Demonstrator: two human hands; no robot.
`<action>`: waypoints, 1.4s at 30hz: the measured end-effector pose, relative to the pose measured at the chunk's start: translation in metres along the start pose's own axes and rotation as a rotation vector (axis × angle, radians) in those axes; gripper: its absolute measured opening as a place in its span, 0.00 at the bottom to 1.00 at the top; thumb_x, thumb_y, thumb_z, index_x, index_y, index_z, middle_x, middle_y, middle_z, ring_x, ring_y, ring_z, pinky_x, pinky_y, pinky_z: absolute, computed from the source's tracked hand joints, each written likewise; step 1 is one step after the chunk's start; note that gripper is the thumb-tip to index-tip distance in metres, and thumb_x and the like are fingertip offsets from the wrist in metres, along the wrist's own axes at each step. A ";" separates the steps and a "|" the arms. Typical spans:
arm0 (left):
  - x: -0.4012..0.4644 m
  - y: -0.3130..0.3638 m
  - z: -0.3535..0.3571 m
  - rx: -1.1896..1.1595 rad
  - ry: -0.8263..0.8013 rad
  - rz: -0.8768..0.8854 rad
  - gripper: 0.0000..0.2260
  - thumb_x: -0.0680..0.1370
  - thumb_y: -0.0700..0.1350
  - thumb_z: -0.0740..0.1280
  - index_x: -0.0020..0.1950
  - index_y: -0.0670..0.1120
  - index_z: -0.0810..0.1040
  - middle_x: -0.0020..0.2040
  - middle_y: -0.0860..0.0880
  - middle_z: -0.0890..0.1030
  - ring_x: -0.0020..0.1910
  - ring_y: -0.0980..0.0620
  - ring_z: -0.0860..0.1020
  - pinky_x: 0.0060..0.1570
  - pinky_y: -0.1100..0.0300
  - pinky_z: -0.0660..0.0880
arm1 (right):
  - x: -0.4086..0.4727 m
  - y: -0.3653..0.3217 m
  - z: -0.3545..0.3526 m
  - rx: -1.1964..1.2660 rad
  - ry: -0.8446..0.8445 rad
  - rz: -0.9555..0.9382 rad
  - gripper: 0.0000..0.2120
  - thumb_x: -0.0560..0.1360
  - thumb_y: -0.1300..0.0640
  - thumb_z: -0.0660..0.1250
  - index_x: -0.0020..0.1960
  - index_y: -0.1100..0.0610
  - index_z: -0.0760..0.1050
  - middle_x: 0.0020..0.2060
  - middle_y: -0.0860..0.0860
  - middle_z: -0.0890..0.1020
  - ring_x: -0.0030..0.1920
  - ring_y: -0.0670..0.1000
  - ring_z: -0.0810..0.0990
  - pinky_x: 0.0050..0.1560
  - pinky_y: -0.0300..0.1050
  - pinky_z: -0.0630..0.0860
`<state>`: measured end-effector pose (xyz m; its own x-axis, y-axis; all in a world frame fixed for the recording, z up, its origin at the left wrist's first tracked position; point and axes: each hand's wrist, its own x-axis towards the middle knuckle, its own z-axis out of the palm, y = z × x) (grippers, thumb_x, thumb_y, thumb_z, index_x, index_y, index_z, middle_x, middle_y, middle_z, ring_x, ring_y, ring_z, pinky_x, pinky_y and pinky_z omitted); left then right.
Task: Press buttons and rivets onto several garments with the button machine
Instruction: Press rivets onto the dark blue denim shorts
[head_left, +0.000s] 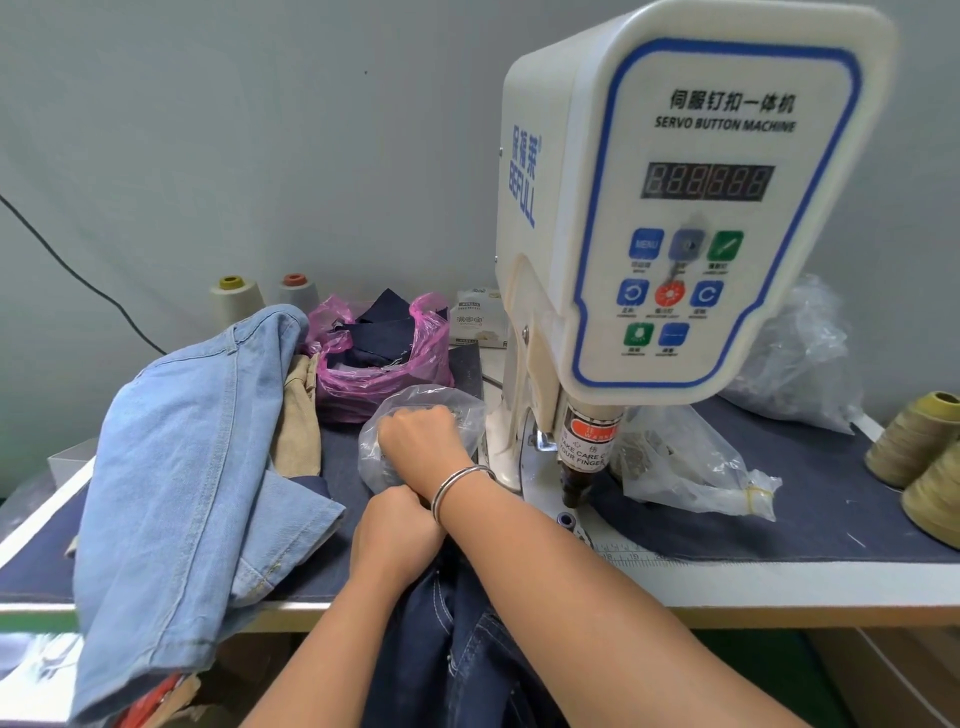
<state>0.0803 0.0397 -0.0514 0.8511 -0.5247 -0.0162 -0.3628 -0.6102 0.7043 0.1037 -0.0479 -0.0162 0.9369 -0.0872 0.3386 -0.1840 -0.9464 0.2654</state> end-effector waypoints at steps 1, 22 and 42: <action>0.000 0.000 -0.001 -0.008 0.000 0.001 0.11 0.64 0.54 0.57 0.31 0.49 0.72 0.31 0.51 0.75 0.36 0.45 0.77 0.32 0.57 0.67 | 0.000 0.000 0.000 0.001 0.012 -0.002 0.10 0.78 0.63 0.59 0.55 0.57 0.76 0.50 0.51 0.82 0.50 0.53 0.81 0.40 0.44 0.66; -0.004 -0.001 0.001 -0.244 0.055 0.033 0.11 0.70 0.40 0.69 0.30 0.54 0.80 0.29 0.61 0.80 0.33 0.60 0.77 0.36 0.61 0.69 | -0.236 0.099 -0.052 1.108 0.199 0.874 0.06 0.72 0.58 0.71 0.42 0.46 0.80 0.38 0.39 0.82 0.42 0.38 0.79 0.39 0.30 0.72; -0.005 0.000 0.000 -0.238 0.066 0.045 0.14 0.70 0.40 0.68 0.29 0.59 0.80 0.29 0.61 0.80 0.29 0.61 0.74 0.35 0.60 0.68 | -0.201 0.084 -0.051 1.605 0.184 0.820 0.04 0.72 0.62 0.71 0.41 0.54 0.80 0.38 0.47 0.85 0.38 0.42 0.82 0.37 0.29 0.74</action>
<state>0.0754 0.0420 -0.0512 0.8616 -0.5040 0.0598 -0.3082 -0.4261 0.8506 -0.1150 -0.0935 -0.0156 0.7043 -0.7091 0.0356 0.0072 -0.0430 -0.9990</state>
